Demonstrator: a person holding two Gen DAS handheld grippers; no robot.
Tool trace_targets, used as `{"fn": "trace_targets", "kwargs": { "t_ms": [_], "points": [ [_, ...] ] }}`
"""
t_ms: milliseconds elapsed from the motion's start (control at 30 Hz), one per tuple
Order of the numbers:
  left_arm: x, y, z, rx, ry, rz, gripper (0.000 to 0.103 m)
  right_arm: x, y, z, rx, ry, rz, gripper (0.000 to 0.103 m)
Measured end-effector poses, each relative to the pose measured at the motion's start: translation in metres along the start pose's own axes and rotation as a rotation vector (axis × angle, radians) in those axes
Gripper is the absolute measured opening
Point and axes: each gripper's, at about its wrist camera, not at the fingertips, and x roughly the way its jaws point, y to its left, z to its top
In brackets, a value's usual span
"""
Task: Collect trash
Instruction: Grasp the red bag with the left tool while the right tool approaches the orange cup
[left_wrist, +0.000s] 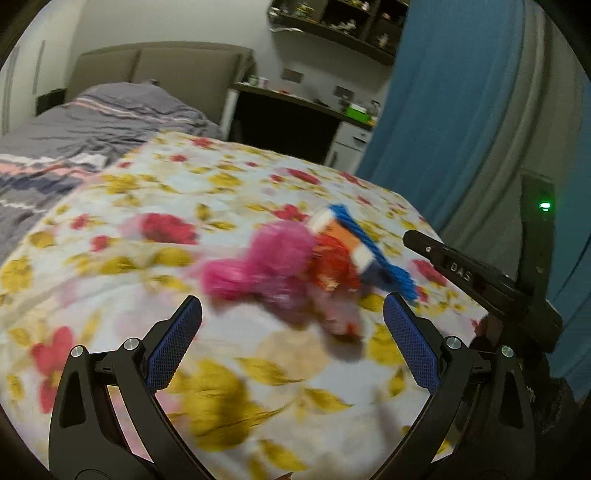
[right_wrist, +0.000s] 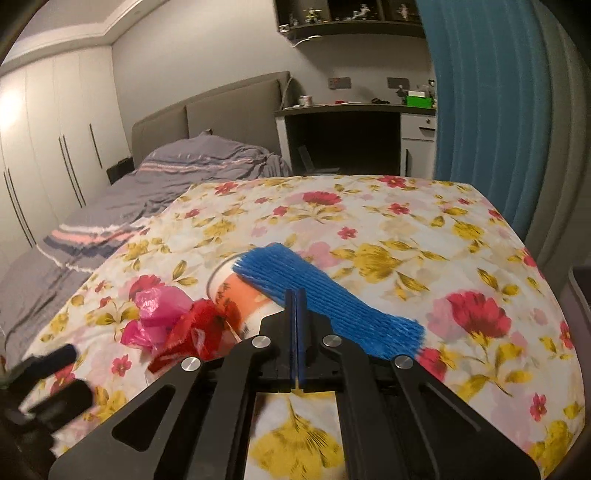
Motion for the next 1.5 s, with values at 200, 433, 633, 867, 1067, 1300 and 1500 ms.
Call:
{"fn": "trace_targets", "kwargs": {
  "t_ms": [200, 433, 633, 867, 1067, 1300, 1500],
  "points": [
    [0.046, -0.019, 0.001, -0.016, 0.079, -0.019, 0.086, -0.014, -0.026, -0.010, 0.056, 0.009, -0.006, 0.008],
    [0.078, -0.021, 0.001, -0.064, 0.173, -0.062, 0.038, -0.007, -0.041, -0.016, 0.057, 0.034, -0.023, 0.036],
    [0.073, -0.023, 0.003, -0.067, 0.167, -0.113, 0.025, 0.005, -0.040, -0.019, 0.024, 0.078, -0.033, 0.038],
    [0.019, -0.019, 0.012, -0.077, 0.081, -0.225, 0.025, 0.013, -0.034, -0.020, 0.001, 0.100, -0.030, 0.038],
    [-0.019, 0.007, 0.022, -0.104, -0.013, -0.172, 0.025, 0.017, -0.016, -0.022, -0.004, 0.127, 0.052, 0.038],
    [-0.025, 0.035, 0.023, -0.143, -0.024, -0.108, 0.025, 0.040, -0.002, -0.019, 0.014, 0.165, 0.092, 0.068],
    [-0.024, 0.043, 0.022, -0.149, -0.019, -0.109, 0.025, 0.066, -0.001, -0.011, 0.031, 0.205, 0.114, 0.071]
  ]
}}
